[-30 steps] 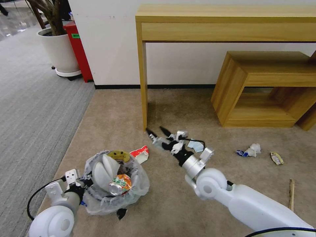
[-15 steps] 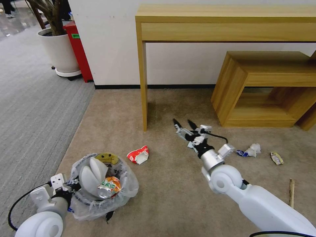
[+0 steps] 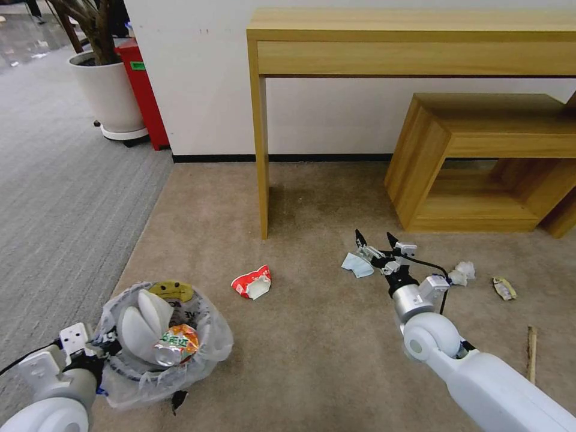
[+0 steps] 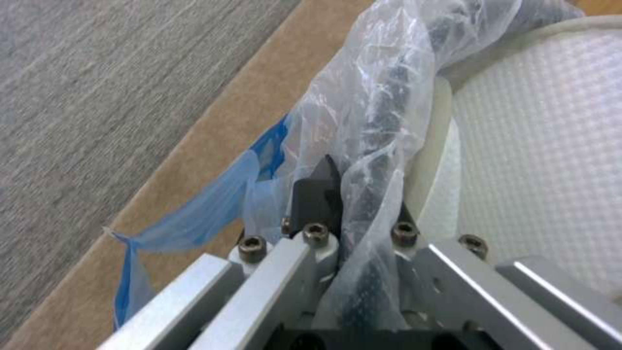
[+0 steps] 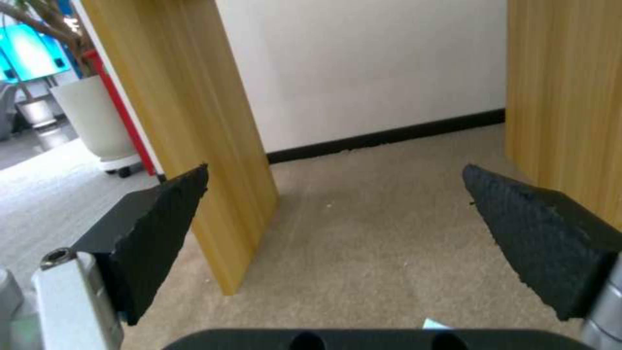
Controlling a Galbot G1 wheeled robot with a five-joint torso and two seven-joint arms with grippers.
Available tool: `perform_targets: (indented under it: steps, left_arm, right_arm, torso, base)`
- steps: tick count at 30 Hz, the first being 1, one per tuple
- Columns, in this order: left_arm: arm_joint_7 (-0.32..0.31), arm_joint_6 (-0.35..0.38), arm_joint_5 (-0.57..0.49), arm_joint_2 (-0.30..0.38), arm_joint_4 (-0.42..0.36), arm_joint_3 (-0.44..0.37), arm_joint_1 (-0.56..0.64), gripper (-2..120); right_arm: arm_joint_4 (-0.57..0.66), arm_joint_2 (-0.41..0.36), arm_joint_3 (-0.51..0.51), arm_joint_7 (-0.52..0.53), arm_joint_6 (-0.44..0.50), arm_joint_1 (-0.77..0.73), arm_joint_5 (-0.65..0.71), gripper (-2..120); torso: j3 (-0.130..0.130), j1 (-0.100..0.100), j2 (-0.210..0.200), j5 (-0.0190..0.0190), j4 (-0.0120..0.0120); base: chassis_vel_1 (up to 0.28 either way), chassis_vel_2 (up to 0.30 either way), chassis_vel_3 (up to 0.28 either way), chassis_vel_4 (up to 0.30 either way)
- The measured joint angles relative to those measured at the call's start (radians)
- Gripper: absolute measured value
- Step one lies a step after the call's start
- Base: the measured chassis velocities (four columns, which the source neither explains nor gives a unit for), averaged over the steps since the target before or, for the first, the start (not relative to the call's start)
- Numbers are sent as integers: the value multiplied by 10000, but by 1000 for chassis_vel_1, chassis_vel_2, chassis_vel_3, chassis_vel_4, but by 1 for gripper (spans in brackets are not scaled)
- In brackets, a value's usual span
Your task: Pick up the trash bin and place the garbage on the floor into it.
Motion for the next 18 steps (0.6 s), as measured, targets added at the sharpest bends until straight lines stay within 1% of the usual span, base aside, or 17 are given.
perform_targets:
  steps: [4,7,13,18]
  left_arm:
    - [6,1,-49,-24,3,-139,103,1]
    - [7,23,-144,43,57,-180,93,1]
    - [-97,186,-651,405,342,-312,-216,1]
    - [-127,209,-732,518,376,-304,-332,1]
  right_arm:
    - [-320,133,-26,68,126,6,-423,100]
    - [-430,169,-47,74,165,29,-499,100]
    - [-656,218,-50,56,260,63,-655,100]
    - [-823,252,-52,-22,404,108,-811,100]
  torso:
    - [0,0,0,1,1]
    - [0,0,0,1,-1]
    - [0,0,0,1,0]
    - [0,0,0,0,-2]
  base:
    - [0,0,0,0]
    - [0,0,0,0]
    - [0,0,0,0]
    - [0,0,0,0]
